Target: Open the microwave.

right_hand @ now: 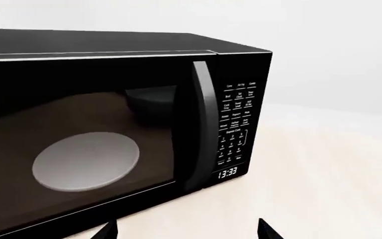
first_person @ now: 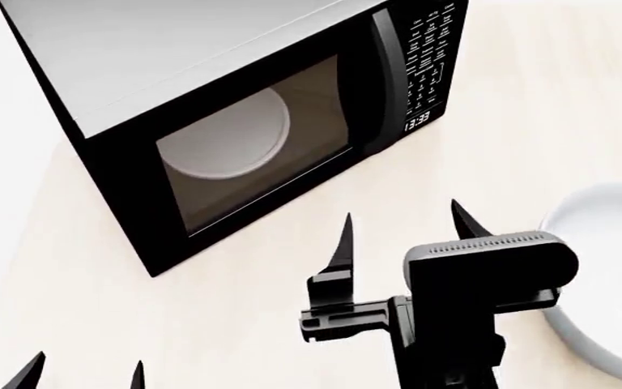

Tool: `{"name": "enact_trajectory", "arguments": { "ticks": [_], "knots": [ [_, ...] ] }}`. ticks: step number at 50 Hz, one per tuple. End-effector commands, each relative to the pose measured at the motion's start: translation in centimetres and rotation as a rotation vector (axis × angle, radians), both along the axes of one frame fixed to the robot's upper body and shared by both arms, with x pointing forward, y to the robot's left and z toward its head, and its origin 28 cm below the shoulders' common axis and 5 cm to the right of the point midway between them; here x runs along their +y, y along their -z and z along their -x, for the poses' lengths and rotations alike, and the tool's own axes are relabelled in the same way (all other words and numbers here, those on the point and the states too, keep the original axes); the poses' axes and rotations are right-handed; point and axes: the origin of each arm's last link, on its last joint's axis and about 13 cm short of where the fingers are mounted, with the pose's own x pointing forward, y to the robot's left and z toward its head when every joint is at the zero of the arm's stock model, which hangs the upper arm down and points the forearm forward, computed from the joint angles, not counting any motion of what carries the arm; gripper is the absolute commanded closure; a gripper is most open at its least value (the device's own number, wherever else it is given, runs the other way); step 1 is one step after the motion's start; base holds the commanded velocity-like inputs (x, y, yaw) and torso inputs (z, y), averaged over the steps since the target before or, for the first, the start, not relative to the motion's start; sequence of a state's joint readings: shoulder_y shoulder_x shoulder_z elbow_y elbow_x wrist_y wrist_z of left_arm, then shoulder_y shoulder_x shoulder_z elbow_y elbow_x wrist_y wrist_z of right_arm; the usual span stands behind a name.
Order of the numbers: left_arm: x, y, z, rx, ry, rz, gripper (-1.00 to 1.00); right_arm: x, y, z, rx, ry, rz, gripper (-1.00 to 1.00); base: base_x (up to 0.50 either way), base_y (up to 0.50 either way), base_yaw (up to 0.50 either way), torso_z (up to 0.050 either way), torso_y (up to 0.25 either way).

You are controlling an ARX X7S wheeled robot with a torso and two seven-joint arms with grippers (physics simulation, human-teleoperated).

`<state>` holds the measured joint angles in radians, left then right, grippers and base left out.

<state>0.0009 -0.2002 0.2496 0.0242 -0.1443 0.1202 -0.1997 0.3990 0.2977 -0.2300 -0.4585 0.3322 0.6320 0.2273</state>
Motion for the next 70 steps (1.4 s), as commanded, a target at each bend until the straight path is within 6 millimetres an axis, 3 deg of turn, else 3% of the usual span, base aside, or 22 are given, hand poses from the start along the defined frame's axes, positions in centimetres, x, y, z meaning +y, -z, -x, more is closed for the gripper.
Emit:
{"name": "enact_trajectory", "arguments": {
  "ticks": [1, 6, 38, 70],
  "knots": [
    [0.2, 0.3, 0.1, 0.018, -0.018, -0.013, -1.0, -0.2, -2.2, -2.0, 0.013, 0.003, 0.038, -1.0, 0.0, 0.0, 0.0, 0.0, 0.0],
    [0.1, 0.3, -0.1, 0.017, -0.017, -0.014, -1.0, 0.0, -3.0, -3.6, 0.029, -0.001, 0.059, -1.0, 0.0, 0.0, 0.0, 0.0, -0.003],
    [0.1, 0.3, 0.0, 0.005, -0.016, -0.03, -1.0, -0.5, -5.3, -9.5, 0.072, 0.032, 0.145, -1.0, 0.0, 0.0, 0.0, 0.0, 0.0],
    [0.1, 0.3, 0.0, 0.005, -0.019, -0.024, -1.0, -0.4, -5.4, -12.4, 0.108, 0.053, 0.187, -1.0, 0.0, 0.0, 0.0, 0.0, 0.0]
  ]
}}
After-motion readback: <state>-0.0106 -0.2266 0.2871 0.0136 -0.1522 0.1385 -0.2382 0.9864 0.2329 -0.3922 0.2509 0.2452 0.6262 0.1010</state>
